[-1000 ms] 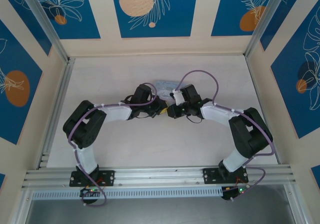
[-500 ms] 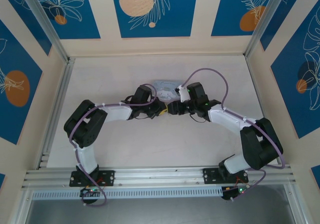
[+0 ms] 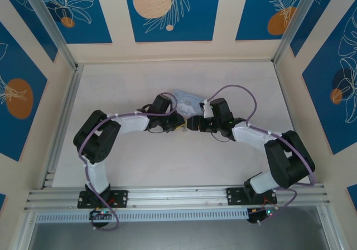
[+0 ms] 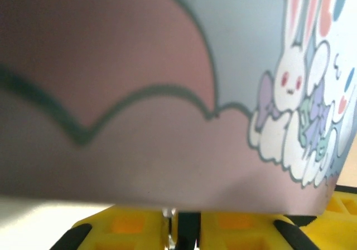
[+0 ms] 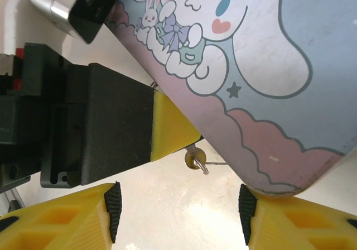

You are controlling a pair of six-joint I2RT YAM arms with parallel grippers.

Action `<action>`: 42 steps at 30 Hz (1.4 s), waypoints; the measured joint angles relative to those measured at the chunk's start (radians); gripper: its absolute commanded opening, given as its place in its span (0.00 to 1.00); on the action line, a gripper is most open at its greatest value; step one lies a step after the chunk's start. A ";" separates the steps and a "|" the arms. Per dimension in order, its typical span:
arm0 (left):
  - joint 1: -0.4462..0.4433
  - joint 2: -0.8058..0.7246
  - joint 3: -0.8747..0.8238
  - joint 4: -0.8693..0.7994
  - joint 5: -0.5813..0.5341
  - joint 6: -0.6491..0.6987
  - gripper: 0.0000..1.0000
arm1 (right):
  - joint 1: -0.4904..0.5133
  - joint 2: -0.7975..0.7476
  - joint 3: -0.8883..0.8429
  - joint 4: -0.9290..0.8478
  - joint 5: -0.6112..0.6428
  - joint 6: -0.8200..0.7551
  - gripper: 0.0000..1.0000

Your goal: Unlock the padlock with the key

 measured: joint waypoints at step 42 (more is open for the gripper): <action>0.011 -0.240 -0.028 -0.206 -0.164 0.094 1.00 | -0.153 0.225 0.209 0.096 -0.084 0.116 0.54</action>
